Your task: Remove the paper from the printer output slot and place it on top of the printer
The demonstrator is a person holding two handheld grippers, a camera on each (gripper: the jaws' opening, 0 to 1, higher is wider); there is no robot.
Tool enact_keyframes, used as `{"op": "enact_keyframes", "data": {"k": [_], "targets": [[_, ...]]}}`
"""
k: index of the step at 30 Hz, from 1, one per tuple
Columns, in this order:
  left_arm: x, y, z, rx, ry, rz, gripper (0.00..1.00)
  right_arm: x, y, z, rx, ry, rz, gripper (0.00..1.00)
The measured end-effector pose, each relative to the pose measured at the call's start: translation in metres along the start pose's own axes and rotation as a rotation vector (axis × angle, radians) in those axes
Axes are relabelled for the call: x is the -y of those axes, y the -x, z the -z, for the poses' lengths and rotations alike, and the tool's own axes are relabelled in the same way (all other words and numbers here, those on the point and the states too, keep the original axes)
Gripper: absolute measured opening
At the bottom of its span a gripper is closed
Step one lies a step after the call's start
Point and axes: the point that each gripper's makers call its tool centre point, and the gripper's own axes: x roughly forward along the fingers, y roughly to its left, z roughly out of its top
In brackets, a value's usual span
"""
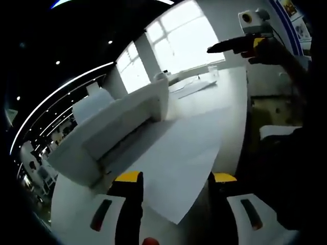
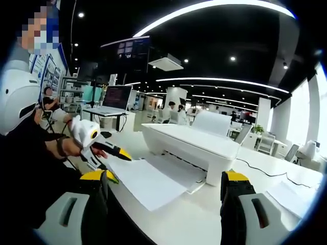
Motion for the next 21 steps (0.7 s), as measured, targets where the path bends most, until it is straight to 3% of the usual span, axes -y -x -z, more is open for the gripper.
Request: {"op": "enact_keyframes", "data": {"k": [17, 21], "targets": [[-0.0043, 0.0012, -0.0045, 0.05, 0.001, -0.002, 0.29, -0.0004, -0.0007, 0.0014, -0.006, 0.003, -0.002, 0.87], [-0.0028, 0.0012, -0.0054, 0.056, -0.001, 0.003, 0.28, -0.0001, -0.0003, 0.0015, -0.006, 0.004, -0.001, 0.87]]}}
